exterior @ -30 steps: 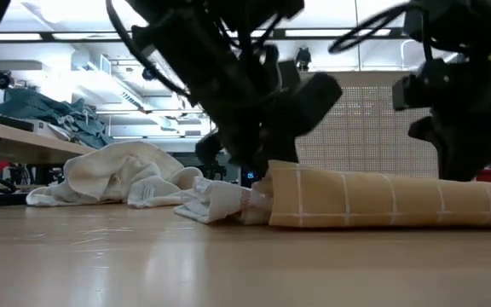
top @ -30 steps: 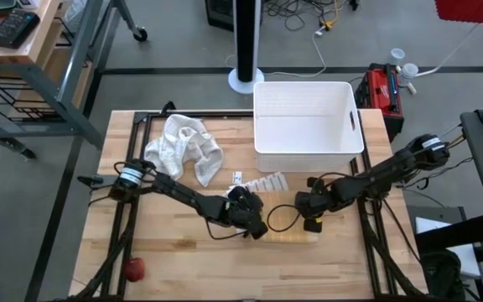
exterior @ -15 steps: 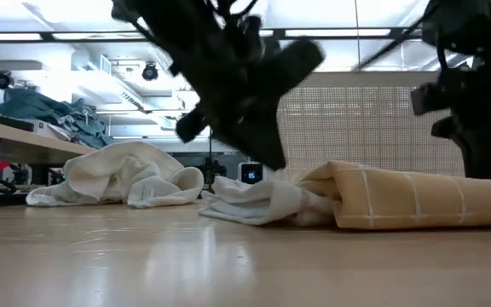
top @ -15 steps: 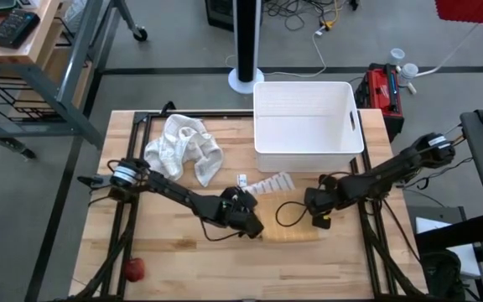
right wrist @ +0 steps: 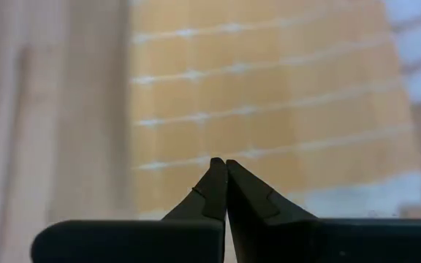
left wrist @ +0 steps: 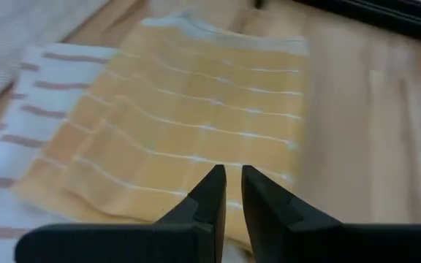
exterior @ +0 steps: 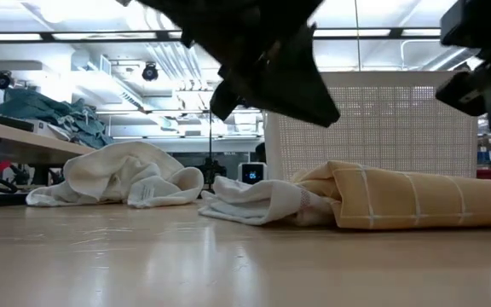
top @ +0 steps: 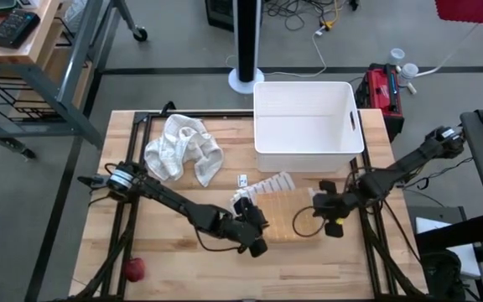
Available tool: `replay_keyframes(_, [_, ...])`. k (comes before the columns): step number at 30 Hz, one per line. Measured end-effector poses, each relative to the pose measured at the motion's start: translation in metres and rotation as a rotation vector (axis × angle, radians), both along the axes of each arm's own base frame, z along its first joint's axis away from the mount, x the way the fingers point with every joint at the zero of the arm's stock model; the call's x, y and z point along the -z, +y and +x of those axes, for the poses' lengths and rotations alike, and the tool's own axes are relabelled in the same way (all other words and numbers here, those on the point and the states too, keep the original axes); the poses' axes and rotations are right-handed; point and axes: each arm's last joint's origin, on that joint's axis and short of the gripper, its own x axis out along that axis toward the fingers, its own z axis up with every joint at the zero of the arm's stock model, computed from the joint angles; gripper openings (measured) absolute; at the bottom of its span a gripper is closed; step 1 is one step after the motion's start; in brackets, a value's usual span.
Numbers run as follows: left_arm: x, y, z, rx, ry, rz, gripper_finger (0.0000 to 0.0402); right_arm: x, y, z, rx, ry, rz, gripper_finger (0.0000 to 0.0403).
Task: Fold towel
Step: Stack the yellow squared towel on top of the white striped towel
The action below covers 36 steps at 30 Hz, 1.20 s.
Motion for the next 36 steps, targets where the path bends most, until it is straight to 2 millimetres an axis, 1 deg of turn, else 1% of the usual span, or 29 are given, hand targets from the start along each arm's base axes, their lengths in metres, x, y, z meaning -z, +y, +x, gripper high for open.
replay_keyframes(4, [0.008, 0.006, -0.003, -0.032, 0.018, 0.021, 0.0036, 0.003, 0.015, 0.002, -0.062, -0.021, 0.006, 0.0000])
replay_keyframes(7, [0.011, 0.007, -0.004, -0.055, 0.020, 0.033, 0.0036, 0.012, 0.023, 0.003, -0.093, 0.017, -0.020, 0.0003])
replay_keyframes(9, [0.014, 0.009, -0.006, -0.073, 0.017, 0.030, 0.0036, 0.019, 0.027, 0.004, -0.115, 0.060, -0.032, 0.0015])
replay_keyframes(13, [0.021, 0.010, -0.009, -0.109, 0.006, 0.001, 0.0036, 0.024, 0.039, 0.011, -0.163, 0.121, -0.006, 0.0060])
replay_keyframes(19, [0.022, 0.011, -0.009, -0.115, 0.000, -0.005, 0.0036, 0.032, 0.061, 0.025, -0.222, 0.194, -0.033, 0.0146])
replay_keyframes(22, [0.021, 0.010, -0.009, -0.115, -0.002, -0.005, 0.0036, 0.044, 0.069, 0.032, -0.220, 0.248, -0.067, 0.0177])
replay_keyframes(25, [0.021, 0.010, -0.009, -0.115, -0.005, -0.006, 0.0036, 0.059, 0.073, 0.039, -0.172, 0.305, -0.116, 0.0194])
replay_keyframes(28, [0.021, 0.009, -0.009, -0.111, -0.005, -0.006, 0.0036, 0.070, 0.077, 0.045, -0.120, 0.323, -0.158, 0.0198])
replay_keyframes(31, [0.021, 0.009, -0.009, -0.111, -0.005, -0.006, 0.0036, 0.076, 0.078, 0.049, -0.094, 0.307, -0.218, 0.0191])
replay_keyframes(34, [0.021, 0.009, -0.010, -0.111, -0.004, -0.007, 0.0036, 0.076, 0.077, 0.050, -0.072, 0.292, -0.234, 0.0163])
replay_keyframes(36, [0.021, 0.009, -0.010, -0.110, -0.004, -0.007, 0.0036, 0.075, 0.076, 0.050, -0.068, 0.283, -0.241, 0.0128])
